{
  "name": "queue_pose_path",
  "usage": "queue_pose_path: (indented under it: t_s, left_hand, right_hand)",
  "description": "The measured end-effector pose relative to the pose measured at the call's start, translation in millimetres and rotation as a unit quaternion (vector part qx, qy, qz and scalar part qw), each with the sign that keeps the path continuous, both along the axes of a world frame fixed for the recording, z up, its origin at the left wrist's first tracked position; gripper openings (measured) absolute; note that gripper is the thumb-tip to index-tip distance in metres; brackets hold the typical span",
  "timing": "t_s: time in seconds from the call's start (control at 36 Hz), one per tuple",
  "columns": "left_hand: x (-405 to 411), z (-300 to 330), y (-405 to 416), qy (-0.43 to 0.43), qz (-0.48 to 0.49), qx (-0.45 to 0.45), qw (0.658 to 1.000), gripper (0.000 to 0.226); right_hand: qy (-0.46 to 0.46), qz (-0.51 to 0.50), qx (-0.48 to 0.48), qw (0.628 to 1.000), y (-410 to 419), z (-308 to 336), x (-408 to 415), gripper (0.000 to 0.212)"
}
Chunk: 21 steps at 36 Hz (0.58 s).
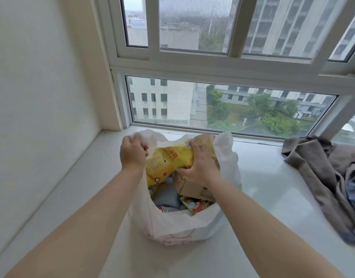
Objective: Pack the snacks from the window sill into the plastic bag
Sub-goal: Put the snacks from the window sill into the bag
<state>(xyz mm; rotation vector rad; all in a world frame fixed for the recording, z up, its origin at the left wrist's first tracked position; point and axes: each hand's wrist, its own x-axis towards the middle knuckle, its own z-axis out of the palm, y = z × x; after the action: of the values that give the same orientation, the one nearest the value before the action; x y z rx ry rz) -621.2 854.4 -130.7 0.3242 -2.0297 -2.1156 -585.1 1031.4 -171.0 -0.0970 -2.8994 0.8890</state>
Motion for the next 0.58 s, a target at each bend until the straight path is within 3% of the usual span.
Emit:
queue_pose_path:
  t_s: [0.11, 0.19, 0.25, 0.31, 0.39, 0.47, 0.58]
  left_hand:
    - [1, 13, -16, 0.016, -0.02, 0.105, 0.994, 0.025]
    - [3, 17, -23, 0.015, -0.04, 0.111, 0.993, 0.026]
    - [5, 16, -28, 0.017, -0.045, 0.106, 0.993, 0.027]
    - [8, 15, -29, 0.022, -0.054, 0.097, 0.994, 0.028]
    - [12, 14, -26, 0.02, -0.077, 0.059, 0.995, 0.026]
    - [8, 18, -23, 0.021, -0.096, 0.05, 0.994, 0.022]
    - [-4, 25, -14, 0.017, -0.156, 0.017, 0.987, 0.012]
  right_hand:
    - [-0.005, 0.072, 0.133, 0.988, -23, -8, 12, 0.096]
    - [-0.007, 0.125, 0.209, 0.97, -39, -14, 16, 0.078]
    - [-0.025, 0.161, 0.225, 0.961, -50, -23, 19, 0.054]
    - [-0.088, 0.195, 0.21, 0.954, -63, -38, 26, 0.048]
    - [-0.197, 0.191, 0.087, 0.958, -73, -57, 31, 0.05]
    - [-0.131, 0.131, -0.011, 0.983, -68, -43, 24, 0.037]
    - [0.081, -0.007, -0.008, 0.997, -40, -12, 8, 0.023]
